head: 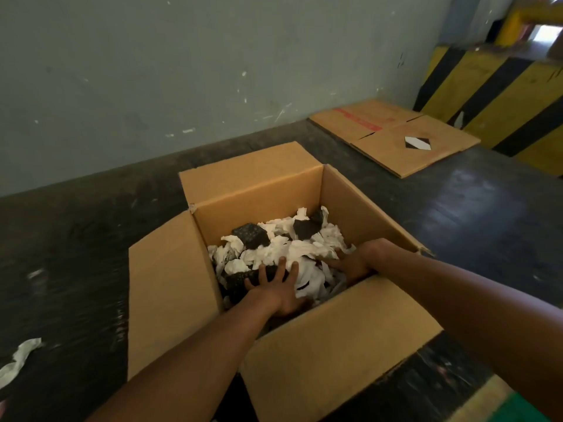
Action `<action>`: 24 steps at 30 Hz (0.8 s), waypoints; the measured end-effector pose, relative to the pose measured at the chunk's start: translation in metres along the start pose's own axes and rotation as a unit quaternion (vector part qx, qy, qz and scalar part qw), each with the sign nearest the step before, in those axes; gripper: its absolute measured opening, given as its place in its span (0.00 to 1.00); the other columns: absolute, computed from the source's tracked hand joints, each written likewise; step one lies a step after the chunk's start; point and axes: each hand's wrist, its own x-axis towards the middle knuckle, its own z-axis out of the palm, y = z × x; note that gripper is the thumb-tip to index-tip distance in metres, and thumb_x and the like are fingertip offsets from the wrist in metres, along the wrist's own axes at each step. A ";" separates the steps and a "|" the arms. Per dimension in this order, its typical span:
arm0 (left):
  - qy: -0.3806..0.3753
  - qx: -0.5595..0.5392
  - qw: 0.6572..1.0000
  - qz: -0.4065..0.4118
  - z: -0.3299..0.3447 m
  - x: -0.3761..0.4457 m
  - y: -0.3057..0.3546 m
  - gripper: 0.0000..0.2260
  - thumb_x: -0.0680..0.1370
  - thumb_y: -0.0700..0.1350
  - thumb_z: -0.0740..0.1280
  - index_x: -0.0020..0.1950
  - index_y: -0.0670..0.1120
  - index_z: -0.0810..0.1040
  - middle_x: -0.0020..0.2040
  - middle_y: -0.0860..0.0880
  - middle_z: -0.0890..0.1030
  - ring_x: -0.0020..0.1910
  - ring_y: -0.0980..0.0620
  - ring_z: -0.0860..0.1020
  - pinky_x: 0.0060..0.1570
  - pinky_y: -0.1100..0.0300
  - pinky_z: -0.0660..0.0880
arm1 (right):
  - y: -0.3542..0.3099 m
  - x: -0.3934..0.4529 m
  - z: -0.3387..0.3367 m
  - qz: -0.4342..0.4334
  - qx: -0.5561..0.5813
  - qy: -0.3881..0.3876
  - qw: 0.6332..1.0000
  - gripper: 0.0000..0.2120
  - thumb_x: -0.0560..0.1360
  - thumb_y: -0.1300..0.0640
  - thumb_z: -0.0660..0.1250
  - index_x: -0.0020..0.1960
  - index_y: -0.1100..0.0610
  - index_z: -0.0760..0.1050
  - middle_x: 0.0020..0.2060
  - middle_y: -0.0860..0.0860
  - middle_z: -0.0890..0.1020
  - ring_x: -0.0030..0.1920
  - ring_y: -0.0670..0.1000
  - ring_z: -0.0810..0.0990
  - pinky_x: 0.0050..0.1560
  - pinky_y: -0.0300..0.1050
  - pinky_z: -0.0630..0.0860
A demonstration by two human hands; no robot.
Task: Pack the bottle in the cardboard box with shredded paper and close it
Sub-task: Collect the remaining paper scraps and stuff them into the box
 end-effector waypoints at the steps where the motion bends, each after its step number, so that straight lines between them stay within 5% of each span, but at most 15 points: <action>1: 0.005 0.005 1.000 0.000 -0.001 -0.001 0.000 0.39 0.79 0.67 0.54 0.77 0.58 0.31 0.77 0.53 0.29 0.76 0.35 0.33 0.70 0.28 0.40 | 0.001 0.000 -0.001 0.002 0.009 -0.008 1.000 0.42 0.77 0.42 0.63 0.76 0.39 0.34 0.79 0.52 0.40 0.78 0.58 0.40 0.75 0.59 0.46; 4: 0.029 0.018 0.999 0.003 -0.009 -0.006 -0.001 0.36 0.79 0.66 0.54 0.79 0.57 0.39 0.80 0.52 0.36 0.77 0.34 0.37 0.72 0.31 0.42 | 0.001 -0.010 -0.007 -0.012 0.048 -0.004 0.999 0.42 0.74 0.39 0.65 0.76 0.36 0.40 0.79 0.51 0.48 0.78 0.58 0.47 0.76 0.61 0.51; 6: 0.064 0.025 0.997 0.019 -0.019 -0.015 -0.004 0.31 0.80 0.64 0.55 0.80 0.54 0.52 0.81 0.49 0.51 0.78 0.36 0.50 0.73 0.36 0.53 | 0.001 -0.022 -0.017 -0.023 0.079 0.011 0.997 0.40 0.72 0.38 0.68 0.76 0.35 0.48 0.78 0.51 0.56 0.77 0.57 0.55 0.74 0.61 0.57; 9: 0.164 0.017 0.985 0.042 -0.042 -0.037 -0.010 0.23 0.81 0.59 0.56 0.74 0.52 0.68 0.71 0.44 0.72 0.66 0.42 0.72 0.61 0.49 0.72 | -0.001 -0.051 -0.037 -0.010 0.121 0.078 0.990 0.31 0.76 0.41 0.64 0.76 0.43 0.58 0.77 0.51 0.60 0.75 0.57 0.60 0.72 0.59 0.61; 12: 0.276 0.007 0.960 0.054 -0.062 -0.067 -0.021 0.20 0.81 0.56 0.55 0.69 0.50 0.72 0.64 0.43 0.77 0.60 0.42 0.77 0.55 0.49 0.75 | -0.015 -0.080 -0.052 -0.018 0.171 0.190 0.967 0.27 0.79 0.43 0.59 0.75 0.50 0.61 0.73 0.50 0.66 0.72 0.56 0.66 0.70 0.55 0.63; 16: 0.403 0.023 0.913 0.061 -0.070 -0.109 -0.050 0.19 0.81 0.55 0.54 0.68 0.49 0.71 0.67 0.47 0.76 0.65 0.44 0.72 0.64 0.47 0.67 | -0.057 -0.092 -0.061 -0.013 0.196 0.314 0.929 0.34 0.78 0.37 0.56 0.79 0.47 0.48 0.78 0.57 0.56 0.76 0.61 0.58 0.74 0.59 0.58; 20: 0.441 -0.030 0.896 0.043 -0.052 -0.160 -0.100 0.25 0.82 0.56 0.53 0.78 0.50 0.59 0.79 0.47 0.60 0.78 0.45 0.56 0.74 0.44 0.52 | -0.125 -0.096 -0.049 -0.042 0.202 0.407 0.890 0.34 0.77 0.34 0.53 0.77 0.39 0.41 0.79 0.55 0.45 0.77 0.62 0.45 0.73 0.67 0.51; 24: 0.427 -0.075 0.901 0.000 -0.005 -0.216 -0.165 0.26 0.83 0.56 0.53 0.79 0.51 0.53 0.80 0.47 0.54 0.79 0.46 0.51 0.76 0.41 0.49 | -0.221 -0.103 -0.020 -0.083 0.168 0.474 0.860 0.33 0.78 0.36 0.53 0.78 0.41 0.41 0.79 0.54 0.44 0.78 0.60 0.42 0.74 0.65 0.48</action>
